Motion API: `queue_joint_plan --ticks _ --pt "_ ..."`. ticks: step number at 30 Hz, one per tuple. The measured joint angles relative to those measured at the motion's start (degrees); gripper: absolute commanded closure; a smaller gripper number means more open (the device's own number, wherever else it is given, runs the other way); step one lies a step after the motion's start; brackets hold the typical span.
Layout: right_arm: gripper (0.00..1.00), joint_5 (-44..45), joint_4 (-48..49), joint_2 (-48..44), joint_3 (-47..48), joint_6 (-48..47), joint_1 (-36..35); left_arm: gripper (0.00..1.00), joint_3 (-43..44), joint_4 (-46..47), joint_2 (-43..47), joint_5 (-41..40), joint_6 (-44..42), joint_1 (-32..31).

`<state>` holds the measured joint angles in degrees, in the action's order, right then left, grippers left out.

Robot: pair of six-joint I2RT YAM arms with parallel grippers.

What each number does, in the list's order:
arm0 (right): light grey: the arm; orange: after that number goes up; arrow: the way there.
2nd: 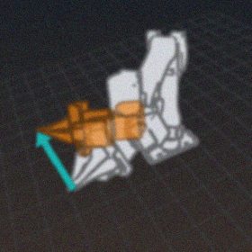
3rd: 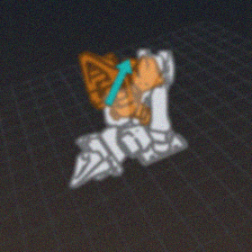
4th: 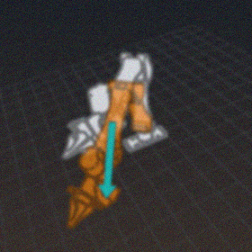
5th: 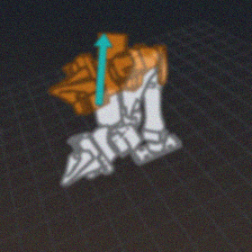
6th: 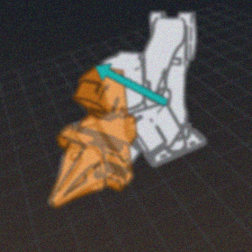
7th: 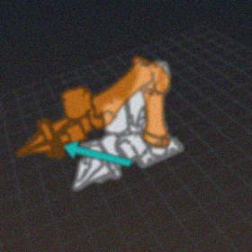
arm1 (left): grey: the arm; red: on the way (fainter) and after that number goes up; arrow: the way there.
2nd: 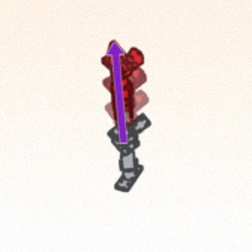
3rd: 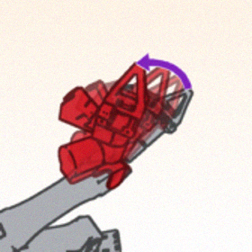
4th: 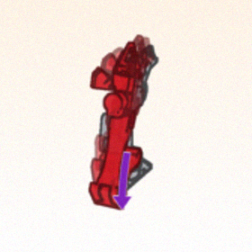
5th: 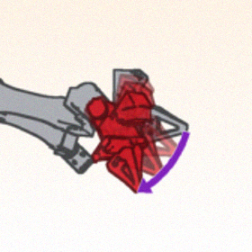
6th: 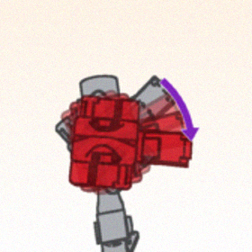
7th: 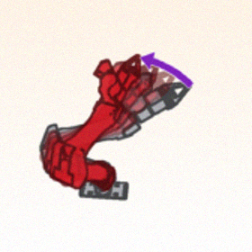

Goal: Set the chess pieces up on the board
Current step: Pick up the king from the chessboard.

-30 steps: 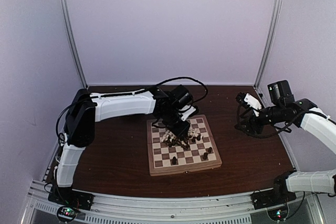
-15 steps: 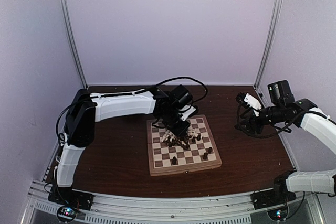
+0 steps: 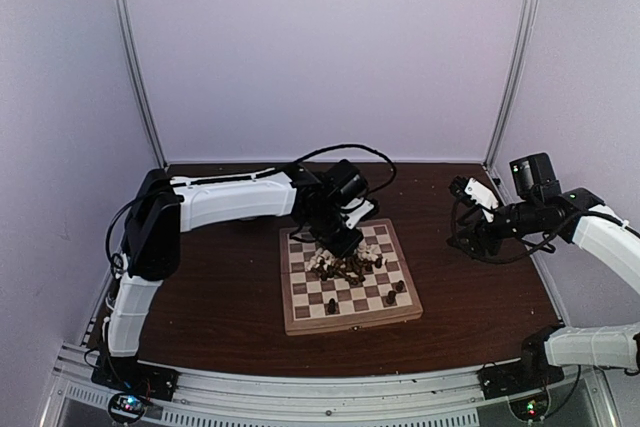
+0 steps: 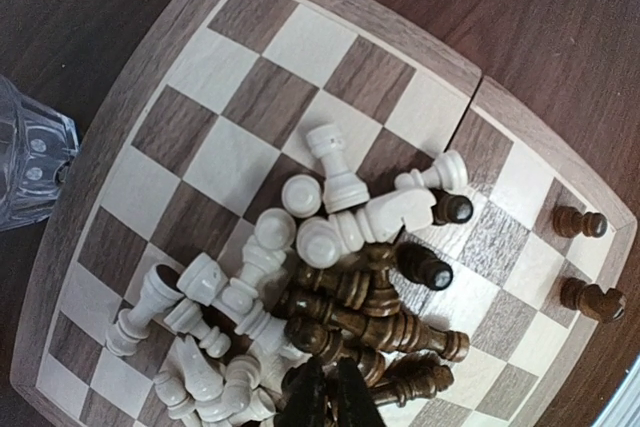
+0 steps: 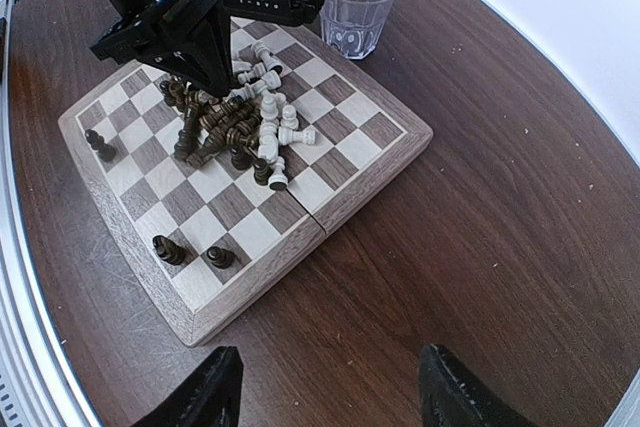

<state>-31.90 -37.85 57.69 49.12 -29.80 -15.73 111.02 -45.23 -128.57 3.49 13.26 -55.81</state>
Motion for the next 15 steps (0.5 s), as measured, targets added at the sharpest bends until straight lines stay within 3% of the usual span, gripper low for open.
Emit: queue_joint_plan --ticks 11,15 --pt "0.37 0.04 0.02 -0.02 0.00 0.00 0.00 0.91 0.00 -0.85 2.05 -0.26 -0.04 0.00" --pt "0.37 0.07 0.02 -0.04 0.00 -0.02 0.00 0.72 0.00 -1.01 2.25 -0.24 -0.17 0.00"
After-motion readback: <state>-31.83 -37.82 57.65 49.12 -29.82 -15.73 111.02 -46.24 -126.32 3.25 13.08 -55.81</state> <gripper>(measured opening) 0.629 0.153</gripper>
